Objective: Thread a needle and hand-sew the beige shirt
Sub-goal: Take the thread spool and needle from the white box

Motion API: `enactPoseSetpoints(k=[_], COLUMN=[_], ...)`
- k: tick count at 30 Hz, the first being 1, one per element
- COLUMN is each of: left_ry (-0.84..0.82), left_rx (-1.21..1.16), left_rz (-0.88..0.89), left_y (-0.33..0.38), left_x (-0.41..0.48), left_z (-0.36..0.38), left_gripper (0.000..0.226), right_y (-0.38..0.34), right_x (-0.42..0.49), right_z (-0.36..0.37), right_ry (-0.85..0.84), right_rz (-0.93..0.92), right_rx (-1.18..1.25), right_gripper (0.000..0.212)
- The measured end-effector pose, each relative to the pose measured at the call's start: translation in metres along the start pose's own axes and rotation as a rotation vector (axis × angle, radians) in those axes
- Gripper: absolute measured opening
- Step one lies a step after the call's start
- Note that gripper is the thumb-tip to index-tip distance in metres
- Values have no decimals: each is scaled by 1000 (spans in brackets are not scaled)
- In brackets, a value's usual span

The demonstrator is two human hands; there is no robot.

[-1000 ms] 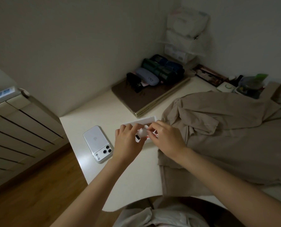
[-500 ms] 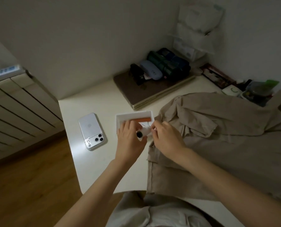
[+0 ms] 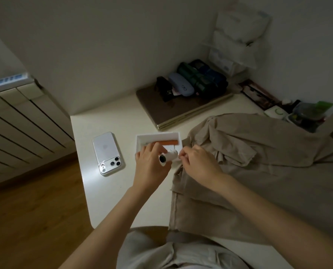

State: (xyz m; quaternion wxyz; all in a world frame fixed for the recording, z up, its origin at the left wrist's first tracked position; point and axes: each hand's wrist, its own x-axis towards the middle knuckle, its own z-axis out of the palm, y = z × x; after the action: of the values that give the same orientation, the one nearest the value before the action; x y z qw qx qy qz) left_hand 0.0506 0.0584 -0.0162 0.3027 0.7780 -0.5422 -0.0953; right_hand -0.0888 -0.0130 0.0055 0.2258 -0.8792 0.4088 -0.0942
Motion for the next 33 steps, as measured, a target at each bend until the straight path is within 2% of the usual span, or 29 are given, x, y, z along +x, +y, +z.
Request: enactPoseSetpoints(k=[8,13,17,21,24,29,33], left_ry=[-5,4,-18,-51,-83,-142,-167], left_rx=[-129,-307,-476,-621,-763,-902,-951], left_rz=[-96,-157,-282,-382,-445,-491,-452], left_y=[-25,-22,-15,-9,-4,3,3], left_x=[-2,-9,-13,-18,-22,-25,-26], left_z=[-10,-9,-12,-13,-17,-21,-26], left_gripper=[31,20,10,18,19,18,16], right_y=[6,8,5,0,-4,-7,-11], right_x=[-16,-20,-24,-24,-24,-23,-24], right_z=[13,11,9,10,10,9,8], right_ry=[-15,-3,27,72,99,27,-18], right_rz=[28,121,103,87,154,255,300], right_rx=[0,198,328,410,565,804,925], right_gripper=[20,11,4,2,5,4,7])
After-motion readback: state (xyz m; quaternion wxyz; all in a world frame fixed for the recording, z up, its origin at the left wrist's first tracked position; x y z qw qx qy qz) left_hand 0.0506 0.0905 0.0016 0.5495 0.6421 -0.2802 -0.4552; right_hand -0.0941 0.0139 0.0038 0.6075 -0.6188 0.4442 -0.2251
